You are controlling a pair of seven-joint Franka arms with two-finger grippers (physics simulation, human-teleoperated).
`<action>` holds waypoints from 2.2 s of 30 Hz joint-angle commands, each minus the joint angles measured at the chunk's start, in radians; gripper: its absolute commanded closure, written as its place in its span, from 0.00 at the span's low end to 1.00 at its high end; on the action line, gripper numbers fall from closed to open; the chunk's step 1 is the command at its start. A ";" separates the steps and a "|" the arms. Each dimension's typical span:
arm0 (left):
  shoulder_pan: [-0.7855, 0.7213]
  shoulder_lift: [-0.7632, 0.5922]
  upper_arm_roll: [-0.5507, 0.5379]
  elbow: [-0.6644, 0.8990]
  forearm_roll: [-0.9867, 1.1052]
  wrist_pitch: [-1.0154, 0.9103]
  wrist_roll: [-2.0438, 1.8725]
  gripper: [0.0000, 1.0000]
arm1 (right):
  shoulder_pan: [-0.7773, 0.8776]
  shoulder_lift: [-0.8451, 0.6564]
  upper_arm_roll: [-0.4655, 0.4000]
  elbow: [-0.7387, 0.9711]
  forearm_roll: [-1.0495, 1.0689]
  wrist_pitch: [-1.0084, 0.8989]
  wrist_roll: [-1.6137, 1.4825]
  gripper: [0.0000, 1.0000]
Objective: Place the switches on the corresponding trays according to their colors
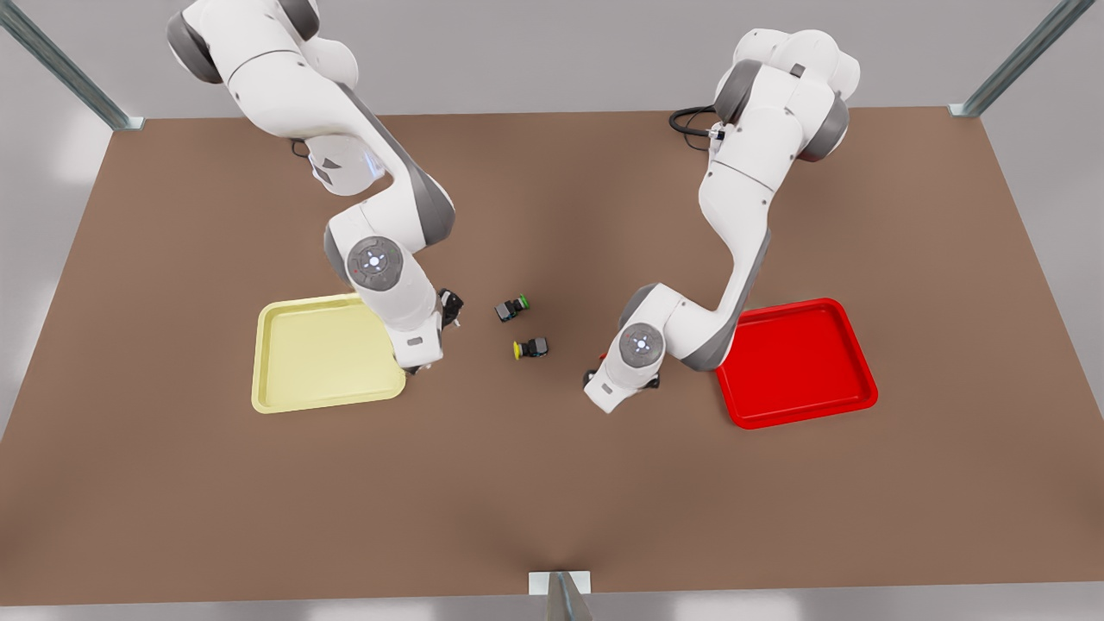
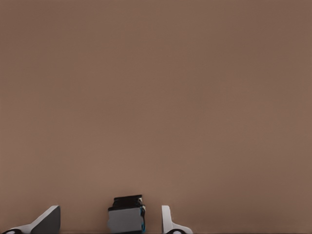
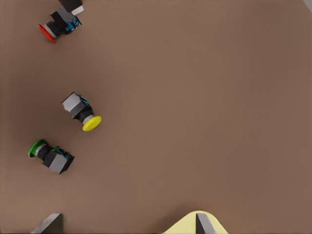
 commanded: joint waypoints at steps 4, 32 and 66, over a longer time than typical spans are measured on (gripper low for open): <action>0.004 0.021 0.005 0.000 0.000 0.017 0.002 0.00 | 0.009 0.057 0.016 0.011 -0.006 0.121 -0.229 0.00; -0.002 0.028 0.000 -0.048 -0.060 0.035 -0.051 0.48 | 0.245 0.391 0.008 0.156 -0.072 0.178 -0.460 0.00; 0.211 -0.216 0.371 -0.367 -0.126 -0.104 0.851 0.27 | 0.280 0.445 -0.037 0.048 -0.118 0.368 -0.422 0.26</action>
